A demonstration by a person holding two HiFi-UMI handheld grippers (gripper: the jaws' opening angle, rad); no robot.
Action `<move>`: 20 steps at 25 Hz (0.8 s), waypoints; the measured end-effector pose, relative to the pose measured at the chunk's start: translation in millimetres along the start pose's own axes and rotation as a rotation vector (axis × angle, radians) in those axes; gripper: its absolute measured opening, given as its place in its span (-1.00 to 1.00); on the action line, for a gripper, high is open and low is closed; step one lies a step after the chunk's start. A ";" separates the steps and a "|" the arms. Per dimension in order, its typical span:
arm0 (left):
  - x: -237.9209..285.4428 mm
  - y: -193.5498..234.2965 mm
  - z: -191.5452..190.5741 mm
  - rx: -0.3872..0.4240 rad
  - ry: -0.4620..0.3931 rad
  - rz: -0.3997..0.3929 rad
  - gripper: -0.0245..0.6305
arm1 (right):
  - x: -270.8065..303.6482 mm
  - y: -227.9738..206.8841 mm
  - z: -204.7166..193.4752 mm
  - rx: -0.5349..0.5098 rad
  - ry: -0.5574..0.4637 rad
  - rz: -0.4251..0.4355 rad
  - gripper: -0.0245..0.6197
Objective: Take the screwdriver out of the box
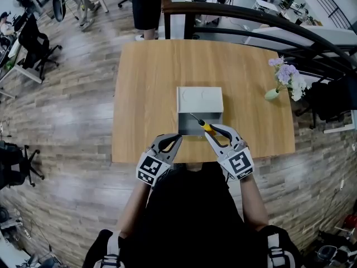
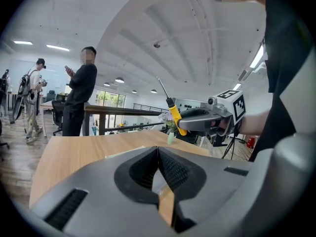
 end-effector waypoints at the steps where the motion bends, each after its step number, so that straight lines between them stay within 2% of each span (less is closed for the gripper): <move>1: 0.3 -0.1 -0.8 -0.001 0.000 0.001 -0.86 | 0.1 -0.4 -1.2 -0.014 0.002 0.003 -0.63; 3: 0.5 0.5 -2.7 -0.003 0.000 0.004 -0.85 | 1.0 -0.2 -3.5 -0.028 0.006 0.009 -0.63; 6: -0.6 2.3 -4.0 -0.007 0.000 0.005 -0.85 | 3.9 2.2 -2.8 0.007 0.025 0.017 -0.63; 13: 1.4 4.3 -4.4 -0.011 -0.003 0.007 -0.85 | 7.9 1.5 -5.9 -0.032 0.051 0.040 -0.63; 17: 0.5 6.2 -3.6 -0.011 -0.002 0.007 -0.85 | 10.2 1.7 -4.1 0.006 0.051 0.033 -0.63; 20: 0.7 7.0 -1.5 -0.011 -0.002 0.010 -0.86 | 11.5 0.6 -3.9 -0.005 0.059 0.049 -0.63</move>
Point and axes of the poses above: the fingertips, and each gripper's own axes: x forward along the fingers, y to its left, z out of its top, the point moved 6 cm from there along -x, backward along the fingers, and after that the axes turned 5 degrees about -x, right-handed, at the moved point
